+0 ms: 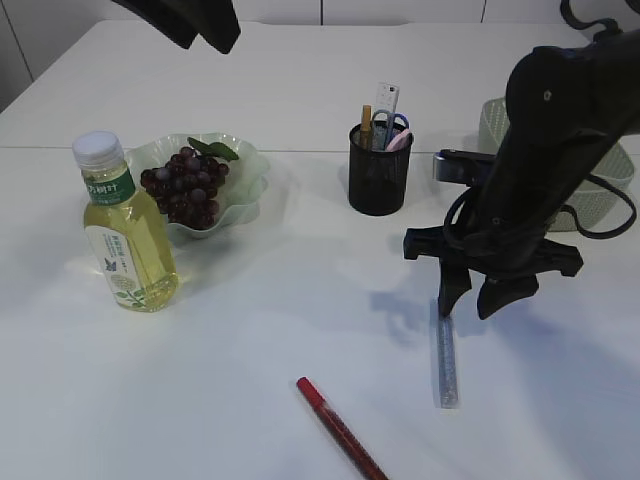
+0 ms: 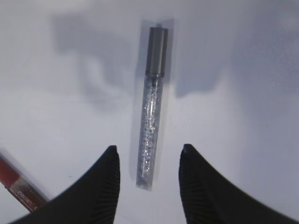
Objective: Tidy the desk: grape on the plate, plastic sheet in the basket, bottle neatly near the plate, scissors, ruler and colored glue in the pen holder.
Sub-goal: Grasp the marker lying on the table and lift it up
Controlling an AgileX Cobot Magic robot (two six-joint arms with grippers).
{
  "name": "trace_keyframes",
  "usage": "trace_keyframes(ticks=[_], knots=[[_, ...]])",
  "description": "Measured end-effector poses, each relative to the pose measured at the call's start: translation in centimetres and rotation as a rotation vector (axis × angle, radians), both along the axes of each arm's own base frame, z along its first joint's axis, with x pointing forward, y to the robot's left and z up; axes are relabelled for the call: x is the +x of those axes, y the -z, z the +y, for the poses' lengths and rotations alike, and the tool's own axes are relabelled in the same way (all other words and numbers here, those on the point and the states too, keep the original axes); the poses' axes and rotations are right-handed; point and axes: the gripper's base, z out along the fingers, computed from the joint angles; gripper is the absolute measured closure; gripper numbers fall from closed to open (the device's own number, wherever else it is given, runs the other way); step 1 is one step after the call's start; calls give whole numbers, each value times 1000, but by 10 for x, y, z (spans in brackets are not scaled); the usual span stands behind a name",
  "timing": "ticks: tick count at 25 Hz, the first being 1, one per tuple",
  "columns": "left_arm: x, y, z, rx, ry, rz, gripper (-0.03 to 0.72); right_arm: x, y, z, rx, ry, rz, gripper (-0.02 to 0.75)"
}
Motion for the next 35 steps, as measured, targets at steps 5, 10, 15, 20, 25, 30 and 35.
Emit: trace_keyframes(ticks=[5, 10, 15, 20, 25, 30, 35], knots=[[0, 0, 0, 0, 0, 0, 408, 6, 0, 2, 17, 7, -60, 393], [0, 0, 0, 1, 0, -1, 408, 10, -1, 3, 30, 12, -104, 392], [0, 0, 0, 0, 0, 0, 408, 12, 4, 3, 29, 14, -104, 393], [0, 0, 0, -5, 2, 3, 408, 8, 26, 5, 19, 29, 23, 393], [0, 0, 0, -5, 2, 3, 408, 7, 34, 6, 19, 36, 65, 392], [0, 0, 0, -5, 2, 4, 408, 8, 42, 7, 20, 42, 80, 392], [0, 0, 0, -5, 2, 4, 408, 11, 49, 10, 29, 54, 107, 393]])
